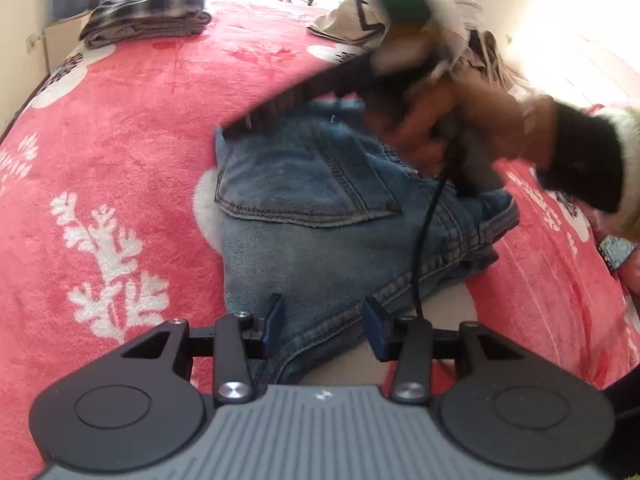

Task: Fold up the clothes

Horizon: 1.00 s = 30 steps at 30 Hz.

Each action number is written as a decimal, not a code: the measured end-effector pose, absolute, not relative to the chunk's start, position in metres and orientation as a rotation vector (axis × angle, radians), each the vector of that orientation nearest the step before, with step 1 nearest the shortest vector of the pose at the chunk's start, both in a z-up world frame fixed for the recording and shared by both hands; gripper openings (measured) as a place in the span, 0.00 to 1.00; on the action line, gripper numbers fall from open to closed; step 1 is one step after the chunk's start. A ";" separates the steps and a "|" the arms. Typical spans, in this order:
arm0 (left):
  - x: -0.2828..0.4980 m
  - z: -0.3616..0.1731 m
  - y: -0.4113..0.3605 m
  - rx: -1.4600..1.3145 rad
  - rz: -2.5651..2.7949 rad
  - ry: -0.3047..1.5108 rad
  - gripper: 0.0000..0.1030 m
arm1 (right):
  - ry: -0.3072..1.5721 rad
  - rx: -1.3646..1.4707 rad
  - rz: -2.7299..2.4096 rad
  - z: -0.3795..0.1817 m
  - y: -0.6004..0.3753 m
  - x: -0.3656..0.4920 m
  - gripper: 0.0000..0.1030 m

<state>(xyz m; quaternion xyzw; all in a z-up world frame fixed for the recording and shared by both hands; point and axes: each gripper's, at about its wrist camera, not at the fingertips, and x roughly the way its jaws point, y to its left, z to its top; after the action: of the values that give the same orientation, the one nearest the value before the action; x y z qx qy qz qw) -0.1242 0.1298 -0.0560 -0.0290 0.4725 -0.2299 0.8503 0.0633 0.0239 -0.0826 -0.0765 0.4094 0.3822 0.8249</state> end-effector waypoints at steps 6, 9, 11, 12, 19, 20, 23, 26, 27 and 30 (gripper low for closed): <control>-0.121 -0.058 0.141 -0.152 -0.501 1.004 0.43 | 0.863 -0.141 0.807 -0.095 0.021 0.066 0.08; -0.124 -0.055 0.144 -0.180 -0.507 1.001 0.43 | 0.856 -0.148 0.801 -0.094 0.023 0.066 0.09; -0.128 -0.051 0.148 -0.199 -0.511 0.998 0.43 | 0.849 -0.154 0.793 -0.089 0.024 0.066 0.10; -0.130 -0.048 0.150 -0.205 -0.511 0.996 0.43 | 0.840 -0.134 0.788 -0.081 0.021 0.064 0.10; -0.142 -0.039 0.165 -0.176 -0.453 0.987 0.45 | 0.783 0.022 0.768 -0.013 -0.024 0.037 0.13; -0.141 -0.043 0.163 -0.168 -0.450 1.004 0.45 | 0.787 0.020 0.761 -0.006 -0.031 0.030 0.13; -0.140 -0.054 0.158 -0.164 -0.458 1.046 0.45 | 0.826 -0.018 0.731 -0.008 -0.044 0.005 0.13; -0.140 -0.063 0.154 -0.181 -0.457 1.052 0.50 | 0.878 -0.132 0.642 -0.037 -0.048 -0.014 0.13; -0.139 -0.064 0.154 -0.199 -0.460 1.056 0.51 | 0.893 -0.161 0.614 -0.053 -0.048 -0.017 0.11; -0.137 -0.066 0.153 -0.208 -0.464 1.064 0.52 | 0.862 -0.158 0.590 -0.078 -0.054 -0.026 0.10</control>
<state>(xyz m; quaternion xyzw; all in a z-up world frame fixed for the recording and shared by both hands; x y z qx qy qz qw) -0.1369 0.1528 -0.0660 -0.0982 0.5019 -0.2189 0.8310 -0.0261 -0.0541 -0.0783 -0.0756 0.4113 0.2815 0.8637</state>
